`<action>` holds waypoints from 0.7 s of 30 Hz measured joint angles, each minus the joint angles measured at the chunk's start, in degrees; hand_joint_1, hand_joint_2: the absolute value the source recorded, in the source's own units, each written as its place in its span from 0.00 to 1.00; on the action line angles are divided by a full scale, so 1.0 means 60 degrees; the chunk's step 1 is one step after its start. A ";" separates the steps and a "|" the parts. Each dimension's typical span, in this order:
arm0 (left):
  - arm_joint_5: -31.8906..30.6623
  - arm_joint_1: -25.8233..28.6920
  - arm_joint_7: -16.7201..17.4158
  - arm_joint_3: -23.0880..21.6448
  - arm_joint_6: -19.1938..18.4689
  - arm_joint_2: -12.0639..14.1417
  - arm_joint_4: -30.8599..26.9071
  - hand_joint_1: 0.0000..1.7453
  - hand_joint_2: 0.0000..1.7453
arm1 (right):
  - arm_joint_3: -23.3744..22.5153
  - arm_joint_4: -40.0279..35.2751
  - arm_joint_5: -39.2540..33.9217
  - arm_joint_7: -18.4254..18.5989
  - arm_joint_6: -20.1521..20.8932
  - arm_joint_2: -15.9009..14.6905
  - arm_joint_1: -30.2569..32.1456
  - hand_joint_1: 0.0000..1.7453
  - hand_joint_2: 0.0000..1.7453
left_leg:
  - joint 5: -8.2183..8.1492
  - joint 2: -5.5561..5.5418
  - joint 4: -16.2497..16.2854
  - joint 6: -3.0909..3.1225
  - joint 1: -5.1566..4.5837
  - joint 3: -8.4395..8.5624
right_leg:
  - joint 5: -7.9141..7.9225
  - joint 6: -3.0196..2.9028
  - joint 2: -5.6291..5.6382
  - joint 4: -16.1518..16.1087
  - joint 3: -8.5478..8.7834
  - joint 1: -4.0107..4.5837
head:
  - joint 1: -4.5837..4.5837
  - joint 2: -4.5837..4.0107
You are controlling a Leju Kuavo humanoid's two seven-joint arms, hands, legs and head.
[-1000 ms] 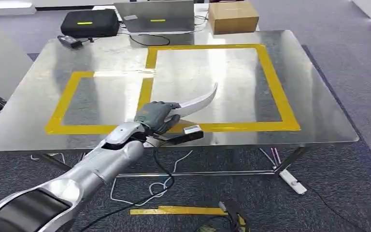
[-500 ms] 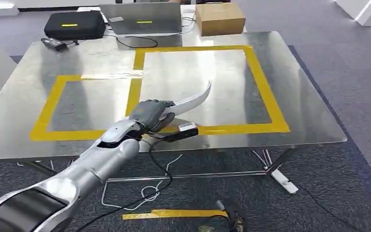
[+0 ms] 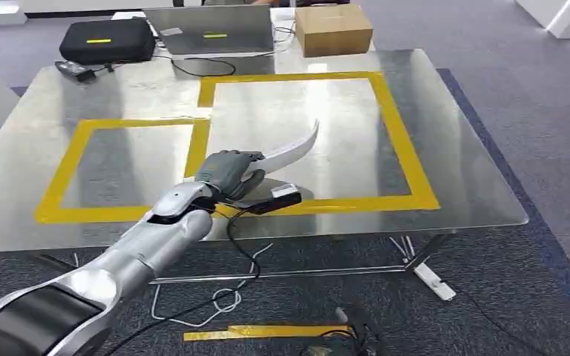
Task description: Take the parts from the cabinet and place them on the table.
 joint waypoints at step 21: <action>0.0029 -0.0275 0.0306 0.0841 0.0521 0.0819 0.0524 1.00 1.00 | -0.0065 0.0000 0.0127 0.0000 0.0015 -0.0007 0.0017 0.00 1.00 | 0.0440 -0.0013 -0.0094 0.0317 0.0027 -0.0349 | -0.1378 0.0160 0.0036 0.2256 -0.0845 0.0016 | -0.0015 0.0000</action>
